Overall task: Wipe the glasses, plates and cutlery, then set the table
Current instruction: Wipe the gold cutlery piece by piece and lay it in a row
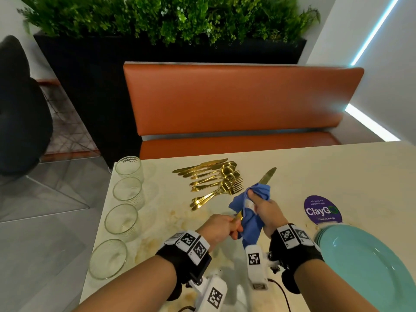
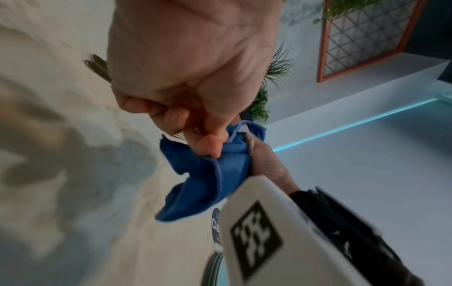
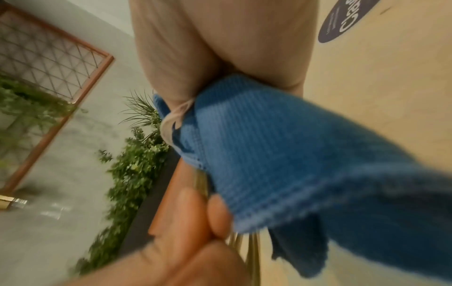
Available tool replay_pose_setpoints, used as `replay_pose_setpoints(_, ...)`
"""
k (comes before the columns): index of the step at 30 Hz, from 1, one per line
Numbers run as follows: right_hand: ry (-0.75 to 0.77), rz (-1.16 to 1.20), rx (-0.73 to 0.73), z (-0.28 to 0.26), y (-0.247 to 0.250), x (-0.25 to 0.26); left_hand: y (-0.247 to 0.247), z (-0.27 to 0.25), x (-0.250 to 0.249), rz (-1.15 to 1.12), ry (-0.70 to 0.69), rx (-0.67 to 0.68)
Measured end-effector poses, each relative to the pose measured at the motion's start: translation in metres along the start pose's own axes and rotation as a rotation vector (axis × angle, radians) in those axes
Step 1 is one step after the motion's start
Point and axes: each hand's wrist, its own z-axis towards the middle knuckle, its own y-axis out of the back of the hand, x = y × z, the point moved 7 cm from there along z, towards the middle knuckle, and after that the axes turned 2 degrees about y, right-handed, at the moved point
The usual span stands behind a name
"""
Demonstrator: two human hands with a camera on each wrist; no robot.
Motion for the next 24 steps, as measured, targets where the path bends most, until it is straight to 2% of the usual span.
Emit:
replay_pose_setpoints(4, -0.029, -0.179, 0.156, -0.018, -0.019, -0.009, 0.005, 0.002, -0.005, -0.059, -0.007, 0.023)
replay_pose_setpoints(9, 0.029, -0.219, 0.118, -0.016, -0.016, -0.006, 0.001, 0.001, 0.001, 0.013, 0.008, 0.028)
replay_pose_setpoints(14, 0.093, -0.400, 0.208, -0.022, -0.023, -0.010, 0.002, 0.002, 0.007, 0.068, 0.024, 0.073)
replay_pose_setpoints(17, 0.126, -0.329, 0.149, -0.016, -0.018, -0.006, -0.004, 0.002, 0.004, 0.074, 0.022, 0.126)
replay_pose_setpoints(20, 0.113, -0.373, 0.028, -0.009, -0.006, -0.007, 0.001, 0.008, -0.002, 0.224, 0.073, 0.159)
replay_pose_setpoints(21, 0.103, -0.403, 0.016, -0.009, -0.003, -0.009, 0.010, 0.010, -0.006, 0.263, 0.080, 0.118)
replay_pose_setpoints(24, 0.120, -0.447, 0.102, -0.013, -0.008, -0.011, 0.044, 0.021, -0.020, 0.235, 0.027, -0.143)
